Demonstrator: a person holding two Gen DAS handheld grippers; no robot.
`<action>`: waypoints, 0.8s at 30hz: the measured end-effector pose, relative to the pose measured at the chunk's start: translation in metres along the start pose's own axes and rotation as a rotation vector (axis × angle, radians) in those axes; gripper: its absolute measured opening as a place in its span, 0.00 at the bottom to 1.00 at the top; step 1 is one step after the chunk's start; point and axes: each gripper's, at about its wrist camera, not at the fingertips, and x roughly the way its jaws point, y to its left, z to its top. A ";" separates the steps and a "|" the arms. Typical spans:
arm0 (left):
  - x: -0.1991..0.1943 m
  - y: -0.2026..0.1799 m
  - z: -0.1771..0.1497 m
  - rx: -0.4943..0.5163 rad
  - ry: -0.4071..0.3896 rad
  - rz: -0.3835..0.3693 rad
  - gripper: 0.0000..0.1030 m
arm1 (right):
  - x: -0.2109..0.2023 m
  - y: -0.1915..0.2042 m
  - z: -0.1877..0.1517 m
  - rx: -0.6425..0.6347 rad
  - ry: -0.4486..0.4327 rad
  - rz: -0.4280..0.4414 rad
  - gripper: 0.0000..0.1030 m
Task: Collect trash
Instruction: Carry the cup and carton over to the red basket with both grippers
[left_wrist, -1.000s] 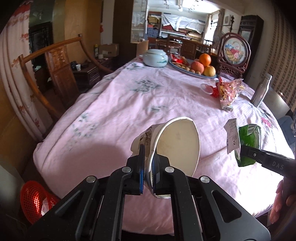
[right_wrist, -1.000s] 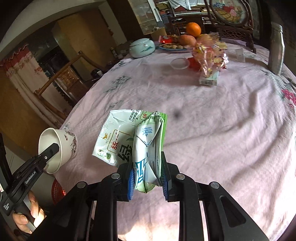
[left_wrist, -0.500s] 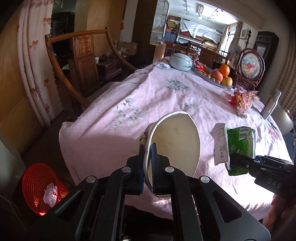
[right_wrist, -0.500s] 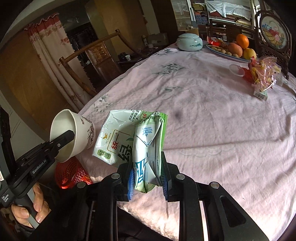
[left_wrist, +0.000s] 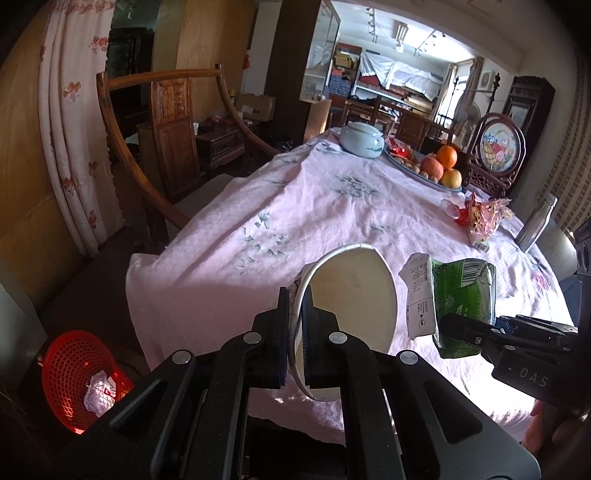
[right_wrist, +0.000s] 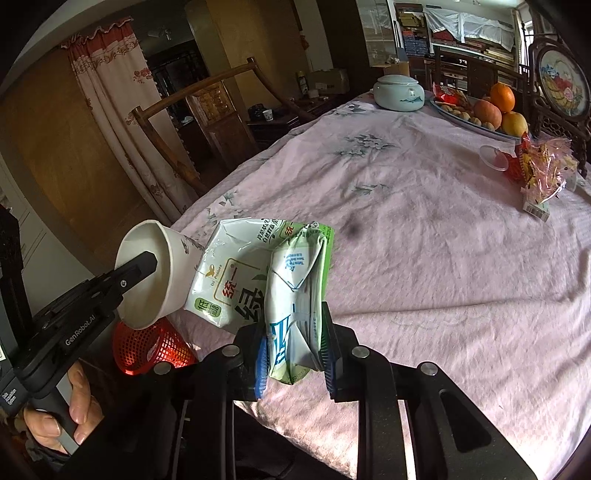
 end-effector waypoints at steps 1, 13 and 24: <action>0.004 0.000 0.000 -0.007 0.012 -0.007 0.06 | 0.000 0.000 0.000 -0.001 -0.001 0.001 0.23; 0.000 -0.004 0.000 0.010 -0.021 -0.017 0.04 | -0.003 -0.011 -0.003 0.032 -0.014 0.014 0.23; -0.033 0.017 0.002 -0.030 -0.072 0.112 0.04 | -0.003 0.017 0.000 -0.052 -0.019 0.078 0.23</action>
